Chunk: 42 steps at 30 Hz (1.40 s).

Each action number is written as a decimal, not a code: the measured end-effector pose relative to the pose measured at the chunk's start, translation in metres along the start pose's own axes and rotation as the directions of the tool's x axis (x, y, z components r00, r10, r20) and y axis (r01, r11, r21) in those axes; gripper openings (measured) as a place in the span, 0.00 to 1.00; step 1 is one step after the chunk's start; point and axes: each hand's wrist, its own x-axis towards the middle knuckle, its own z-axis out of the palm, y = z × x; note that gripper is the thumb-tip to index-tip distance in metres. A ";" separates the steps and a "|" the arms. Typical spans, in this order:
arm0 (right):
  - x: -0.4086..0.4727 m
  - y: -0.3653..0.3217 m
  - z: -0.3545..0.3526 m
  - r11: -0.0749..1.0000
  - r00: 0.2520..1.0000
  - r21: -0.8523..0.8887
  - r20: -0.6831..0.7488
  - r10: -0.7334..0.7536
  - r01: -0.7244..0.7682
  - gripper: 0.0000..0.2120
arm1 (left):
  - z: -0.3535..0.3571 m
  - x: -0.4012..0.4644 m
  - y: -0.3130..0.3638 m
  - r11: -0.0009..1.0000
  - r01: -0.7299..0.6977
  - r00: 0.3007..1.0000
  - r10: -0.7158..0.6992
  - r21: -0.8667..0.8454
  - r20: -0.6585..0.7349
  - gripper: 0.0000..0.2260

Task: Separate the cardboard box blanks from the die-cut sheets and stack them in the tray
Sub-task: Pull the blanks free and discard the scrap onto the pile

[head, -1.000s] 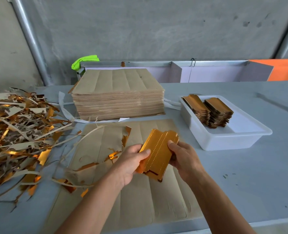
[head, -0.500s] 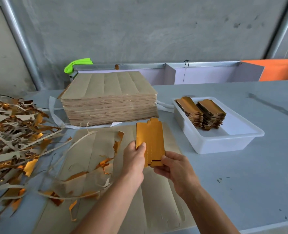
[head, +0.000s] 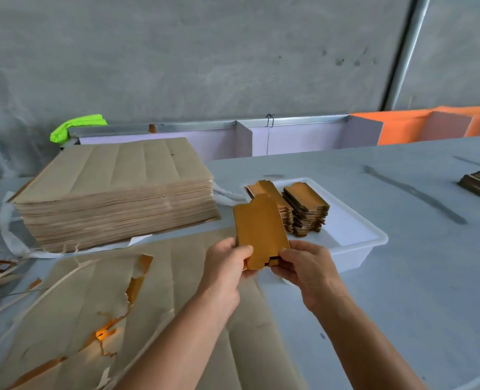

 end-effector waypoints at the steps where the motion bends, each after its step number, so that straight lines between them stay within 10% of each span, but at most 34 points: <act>1: 0.006 -0.004 -0.005 1.000 1.000 0.012 -0.005 0.004 -0.004 0.11 | 0.006 0.003 0.001 1.000 -0.005 1.000 0.005 0.011 0.027 0.07; 15: 0.111 -0.045 -0.060 0.996 0.963 0.086 -0.269 -0.006 0.030 0.07 | 0.111 0.087 0.003 0.990 -0.111 0.994 0.112 0.086 -0.001 0.14; 42: 0.246 -0.036 -0.073 0.878 0.810 -0.470 -0.478 -0.340 0.091 0.11 | 0.177 0.174 -0.030 0.722 -0.398 0.912 0.378 0.566 0.160 0.20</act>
